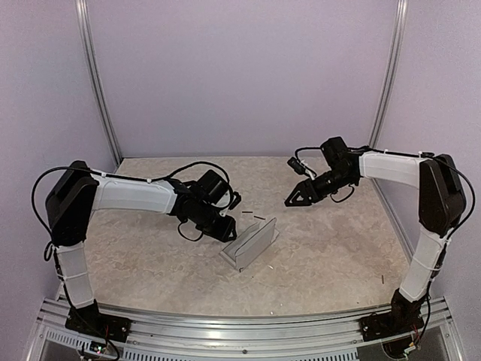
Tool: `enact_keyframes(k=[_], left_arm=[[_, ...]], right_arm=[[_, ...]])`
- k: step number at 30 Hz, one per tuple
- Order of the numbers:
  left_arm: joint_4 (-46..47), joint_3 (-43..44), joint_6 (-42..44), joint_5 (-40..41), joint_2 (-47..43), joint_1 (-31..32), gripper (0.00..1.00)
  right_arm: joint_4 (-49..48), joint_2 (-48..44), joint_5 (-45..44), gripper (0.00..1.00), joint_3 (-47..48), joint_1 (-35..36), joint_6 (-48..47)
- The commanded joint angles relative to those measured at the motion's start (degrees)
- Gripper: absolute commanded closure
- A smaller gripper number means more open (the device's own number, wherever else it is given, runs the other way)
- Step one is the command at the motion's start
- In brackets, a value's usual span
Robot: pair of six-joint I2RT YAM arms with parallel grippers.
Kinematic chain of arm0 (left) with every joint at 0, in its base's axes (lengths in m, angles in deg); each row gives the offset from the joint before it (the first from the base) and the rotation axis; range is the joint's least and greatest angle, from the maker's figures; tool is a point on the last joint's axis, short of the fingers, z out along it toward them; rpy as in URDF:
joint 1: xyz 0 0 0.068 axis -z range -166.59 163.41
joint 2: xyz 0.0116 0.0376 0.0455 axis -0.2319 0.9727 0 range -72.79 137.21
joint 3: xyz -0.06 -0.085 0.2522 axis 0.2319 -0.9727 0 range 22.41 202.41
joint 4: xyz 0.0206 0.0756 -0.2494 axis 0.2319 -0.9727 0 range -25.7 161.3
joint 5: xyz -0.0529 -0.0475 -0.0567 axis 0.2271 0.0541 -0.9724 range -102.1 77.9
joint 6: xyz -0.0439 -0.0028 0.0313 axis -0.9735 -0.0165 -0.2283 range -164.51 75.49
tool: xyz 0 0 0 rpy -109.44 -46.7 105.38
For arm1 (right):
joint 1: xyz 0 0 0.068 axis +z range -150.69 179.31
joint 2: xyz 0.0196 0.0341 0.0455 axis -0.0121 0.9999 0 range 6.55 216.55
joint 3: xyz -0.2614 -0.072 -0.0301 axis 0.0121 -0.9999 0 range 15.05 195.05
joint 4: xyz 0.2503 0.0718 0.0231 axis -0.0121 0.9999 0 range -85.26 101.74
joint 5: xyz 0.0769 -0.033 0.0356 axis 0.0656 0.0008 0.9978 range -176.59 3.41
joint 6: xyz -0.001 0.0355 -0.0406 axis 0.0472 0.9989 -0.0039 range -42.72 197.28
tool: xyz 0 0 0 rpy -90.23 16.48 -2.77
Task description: Fold the paper box
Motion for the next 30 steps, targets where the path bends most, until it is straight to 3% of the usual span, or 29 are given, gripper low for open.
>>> enact_keyframes(k=[1,13,30], left_arm=[[-2.1,2.2,1.2,-2.0,3.1,-0.6,0.67],[-1.7,2.8,4.1,-3.1,4.6,-0.7,0.93],[-4.2,2.9,5.3,-2.4,4.5,-0.7,0.92]], right_arm=[[-1.0,-2.8,-1.0,0.41,-1.2,0.0,-0.5],[-1.1,-3.4,-1.7,0.41,-1.8,0.0,-1.0],[-1.2,-2.8,-1.3,0.41,-1.8,0.0,-1.1]])
